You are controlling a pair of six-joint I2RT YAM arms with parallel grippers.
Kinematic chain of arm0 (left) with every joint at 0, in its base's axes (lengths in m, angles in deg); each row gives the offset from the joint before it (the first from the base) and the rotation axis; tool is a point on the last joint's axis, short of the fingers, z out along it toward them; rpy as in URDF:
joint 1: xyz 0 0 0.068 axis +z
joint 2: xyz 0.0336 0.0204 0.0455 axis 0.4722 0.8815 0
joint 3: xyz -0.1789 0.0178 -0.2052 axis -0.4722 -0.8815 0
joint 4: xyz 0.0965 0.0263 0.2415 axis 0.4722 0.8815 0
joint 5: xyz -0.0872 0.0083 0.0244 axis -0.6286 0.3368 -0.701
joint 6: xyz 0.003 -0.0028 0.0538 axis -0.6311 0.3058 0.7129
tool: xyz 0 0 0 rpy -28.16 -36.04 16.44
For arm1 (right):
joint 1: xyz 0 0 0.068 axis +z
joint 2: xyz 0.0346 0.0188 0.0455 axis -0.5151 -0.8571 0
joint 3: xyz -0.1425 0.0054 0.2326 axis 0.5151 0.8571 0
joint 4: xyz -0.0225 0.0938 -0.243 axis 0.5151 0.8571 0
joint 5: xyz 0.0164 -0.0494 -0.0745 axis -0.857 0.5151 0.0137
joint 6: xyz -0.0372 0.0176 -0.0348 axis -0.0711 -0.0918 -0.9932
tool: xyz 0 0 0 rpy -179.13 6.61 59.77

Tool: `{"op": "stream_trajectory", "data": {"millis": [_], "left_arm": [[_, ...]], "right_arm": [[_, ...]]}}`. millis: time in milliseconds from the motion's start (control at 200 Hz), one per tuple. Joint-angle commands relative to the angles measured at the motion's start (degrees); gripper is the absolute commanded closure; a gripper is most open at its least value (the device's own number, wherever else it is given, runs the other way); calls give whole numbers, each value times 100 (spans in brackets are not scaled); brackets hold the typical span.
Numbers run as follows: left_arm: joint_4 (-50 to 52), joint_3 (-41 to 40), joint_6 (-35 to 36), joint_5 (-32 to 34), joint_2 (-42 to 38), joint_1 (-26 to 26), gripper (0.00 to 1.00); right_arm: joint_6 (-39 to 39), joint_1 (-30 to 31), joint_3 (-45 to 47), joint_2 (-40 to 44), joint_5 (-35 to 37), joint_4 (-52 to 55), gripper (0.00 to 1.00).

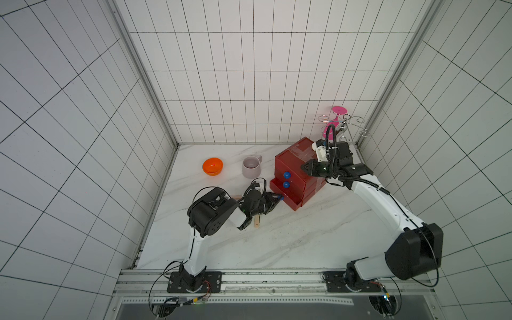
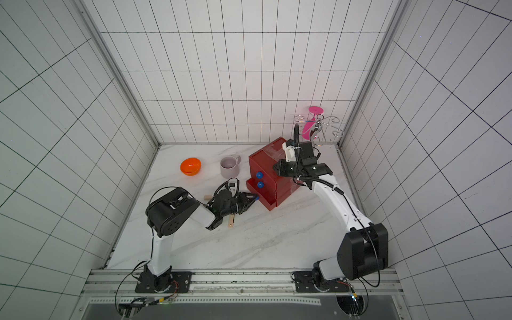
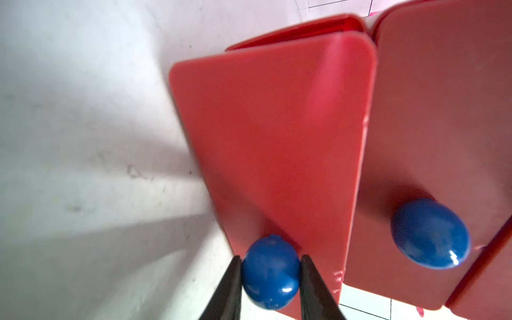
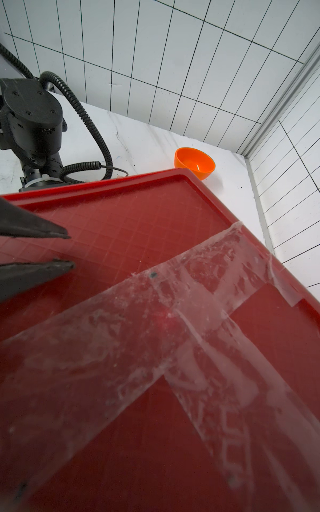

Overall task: Place the fruit knives into the drawer by color
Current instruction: Open the drawer in the storage box.

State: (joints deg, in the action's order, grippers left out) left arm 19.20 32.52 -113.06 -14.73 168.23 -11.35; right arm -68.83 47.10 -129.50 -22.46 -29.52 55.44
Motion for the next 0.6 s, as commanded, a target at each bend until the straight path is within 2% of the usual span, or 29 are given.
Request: {"op": "stream_trajectory", "data": {"millis": [0,385,595], "left_arm": [[22,-283,-42,124,-174,49,80],[413,-879,170,203,-806,17,79],[729,-916,292,186,-1030,-1,68]], "right_arm": [[33,78,682,-955,259,2591,81],[60,78,683,-894,250,2569,81],[104,78,657,-802,239,2571,81]]}}
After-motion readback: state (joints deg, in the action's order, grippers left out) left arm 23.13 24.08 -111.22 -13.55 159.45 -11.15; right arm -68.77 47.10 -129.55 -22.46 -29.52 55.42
